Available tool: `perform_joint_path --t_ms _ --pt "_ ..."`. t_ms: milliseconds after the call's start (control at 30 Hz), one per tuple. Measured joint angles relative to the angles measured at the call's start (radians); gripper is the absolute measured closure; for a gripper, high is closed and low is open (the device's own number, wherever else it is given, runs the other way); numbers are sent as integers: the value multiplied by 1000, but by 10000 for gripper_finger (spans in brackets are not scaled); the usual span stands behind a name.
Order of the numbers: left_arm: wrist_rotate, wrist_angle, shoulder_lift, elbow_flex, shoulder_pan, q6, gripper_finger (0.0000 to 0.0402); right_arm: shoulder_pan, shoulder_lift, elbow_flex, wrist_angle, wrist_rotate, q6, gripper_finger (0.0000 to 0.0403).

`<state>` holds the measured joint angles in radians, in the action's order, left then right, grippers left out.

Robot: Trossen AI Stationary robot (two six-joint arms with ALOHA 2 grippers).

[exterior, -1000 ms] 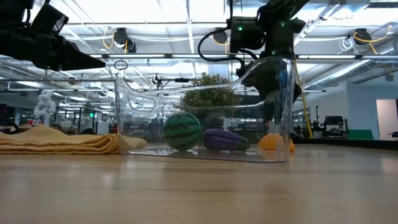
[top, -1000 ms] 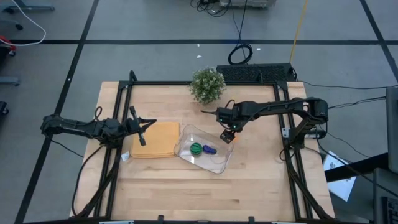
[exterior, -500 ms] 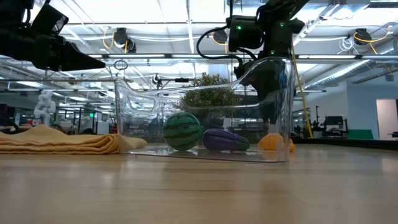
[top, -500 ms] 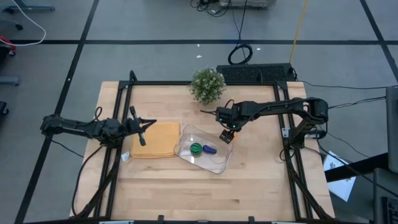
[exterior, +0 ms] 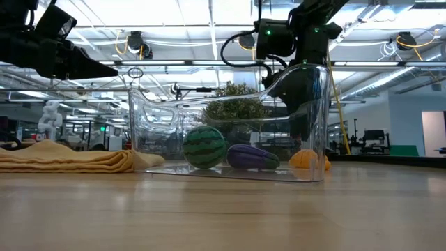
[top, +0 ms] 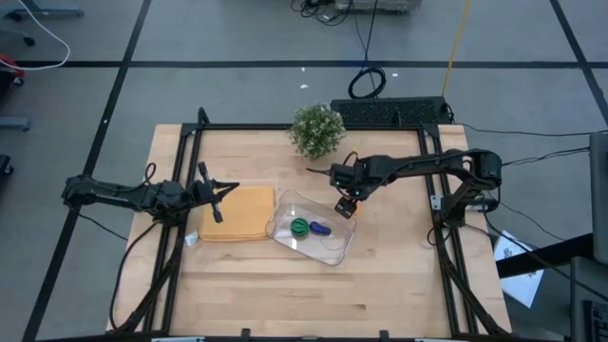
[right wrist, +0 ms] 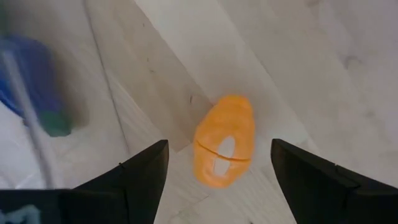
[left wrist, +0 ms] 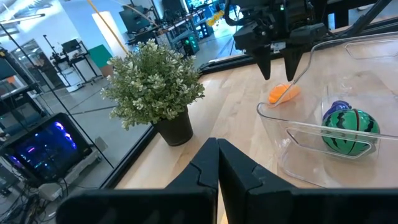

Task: Pick and placing Produce into tupperware
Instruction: Put the bread into the transparent bin

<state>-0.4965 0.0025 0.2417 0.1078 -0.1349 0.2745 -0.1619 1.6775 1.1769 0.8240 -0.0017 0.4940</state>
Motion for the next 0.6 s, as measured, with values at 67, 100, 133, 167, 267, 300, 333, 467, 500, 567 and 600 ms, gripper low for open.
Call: perform_joint_path --t_ms 67,100,133,167,267,300,333,467,500,567,600 --pt "0 0 0 0 0 0 398 0 0 -21 -5 1 7 128" --pt "0 0 0 0 0 0 398 -1 0 -34 -10 1 8 128" --pt "0 0 0 0 0 0 398 -3 0 -47 -19 0 9 128" --pt "0 0 0 0 0 0 398 -6 0 -60 -31 0 10 128" --pt "0 0 0 0 0 0 398 -9 1 -80 -50 -2 13 128" --pt "0 0 0 0 0 1 398 -9 0 -84 -53 -6 11 128" --pt "0 0 0 0 0 2 398 -9 0 -87 -58 -9 9 128" --pt "0 0 0 0 0 4 398 -10 0 -98 -98 -30 1 128" --pt "0 0 0 0 0 4 398 -11 0 -98 -104 -30 -1 128" --pt "0 0 0 0 0 4 398 -13 0 -98 -113 -30 -9 128" --pt "0 0 0 0 0 4 398 -15 0 -100 -120 -30 -9 128"
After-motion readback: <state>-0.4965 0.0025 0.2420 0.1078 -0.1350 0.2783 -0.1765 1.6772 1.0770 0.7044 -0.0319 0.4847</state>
